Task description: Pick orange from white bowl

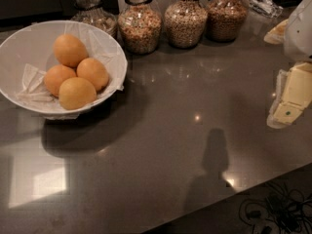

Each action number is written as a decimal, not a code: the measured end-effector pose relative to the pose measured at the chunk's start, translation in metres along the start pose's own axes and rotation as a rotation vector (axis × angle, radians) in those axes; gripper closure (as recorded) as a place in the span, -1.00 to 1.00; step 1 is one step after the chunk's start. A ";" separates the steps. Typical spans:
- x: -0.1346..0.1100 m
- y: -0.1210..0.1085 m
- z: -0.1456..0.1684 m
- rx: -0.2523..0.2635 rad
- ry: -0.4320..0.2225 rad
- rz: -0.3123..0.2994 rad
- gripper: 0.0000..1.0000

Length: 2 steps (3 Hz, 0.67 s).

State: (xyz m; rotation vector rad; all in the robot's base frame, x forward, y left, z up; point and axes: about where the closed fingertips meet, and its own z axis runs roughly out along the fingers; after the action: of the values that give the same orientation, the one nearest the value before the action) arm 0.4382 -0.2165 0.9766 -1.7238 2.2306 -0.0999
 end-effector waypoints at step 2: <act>-0.029 -0.018 0.009 0.014 -0.052 -0.027 -1.00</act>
Offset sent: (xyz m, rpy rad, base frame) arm 0.0611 0.0553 0.0006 0.0875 -0.0564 0.0837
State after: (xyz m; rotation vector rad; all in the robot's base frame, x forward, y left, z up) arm 0.4646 -0.1923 0.9784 -1.7299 2.1646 -0.0763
